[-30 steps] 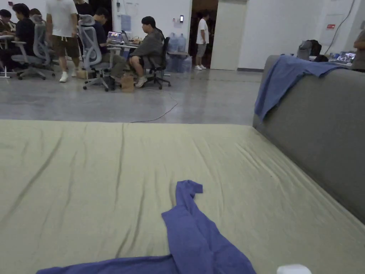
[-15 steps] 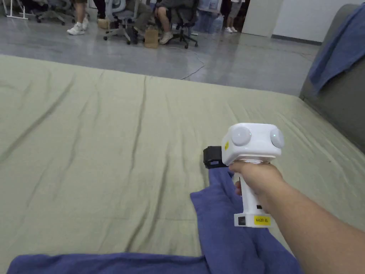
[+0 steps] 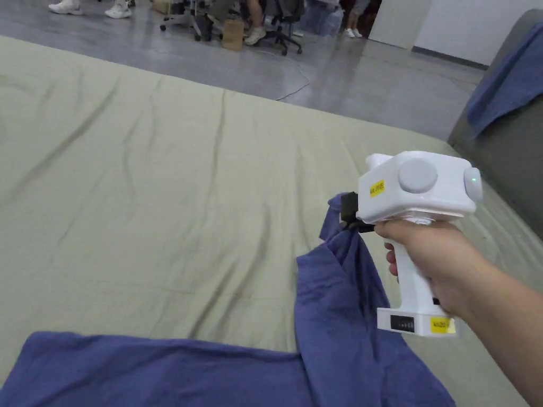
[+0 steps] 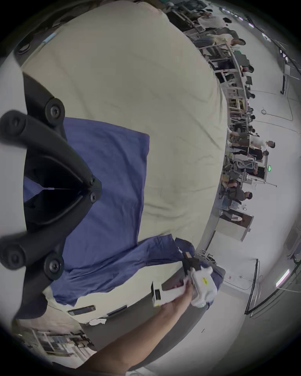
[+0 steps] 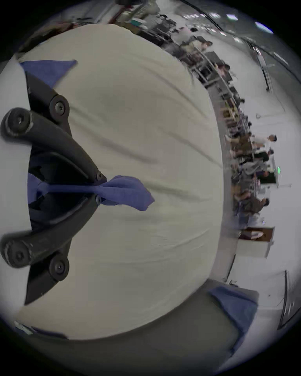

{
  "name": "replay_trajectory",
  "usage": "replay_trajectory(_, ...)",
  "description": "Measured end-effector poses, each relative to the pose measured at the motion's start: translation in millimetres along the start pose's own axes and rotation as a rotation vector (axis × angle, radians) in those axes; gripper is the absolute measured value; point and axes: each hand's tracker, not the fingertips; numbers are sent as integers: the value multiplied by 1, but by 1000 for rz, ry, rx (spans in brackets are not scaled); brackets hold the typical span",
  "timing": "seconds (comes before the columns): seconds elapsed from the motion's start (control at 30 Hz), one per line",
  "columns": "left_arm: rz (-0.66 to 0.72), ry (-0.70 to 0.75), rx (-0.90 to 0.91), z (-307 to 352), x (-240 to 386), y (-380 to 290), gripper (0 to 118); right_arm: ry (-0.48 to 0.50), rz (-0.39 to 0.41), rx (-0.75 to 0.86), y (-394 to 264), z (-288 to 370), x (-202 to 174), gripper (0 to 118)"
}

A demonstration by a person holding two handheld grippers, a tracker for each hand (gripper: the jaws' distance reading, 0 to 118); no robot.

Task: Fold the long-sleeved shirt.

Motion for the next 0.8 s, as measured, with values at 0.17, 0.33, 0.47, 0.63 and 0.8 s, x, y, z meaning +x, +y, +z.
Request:
replay_trajectory(0.17,-9,-13,30,33,14,-8,0,-2,88,-23,-84,96,-3,1)
replay_trajectory(0.33,-16,-14,23,54,25,-16,0,45,47,-281,-206,103,-3,1)
replay_trajectory(0.47,0,-20,19,64,29,-22,0,25,30,-505,-290,57,-9,1)
replay_trajectory(0.63,13,-16,10,74,33,-24,0,33,-172,-401,-272,68,4,15)
replay_trajectory(0.8,27,-35,22,97,34,-27,0,-39,-240,-197,-253,140,24,112)
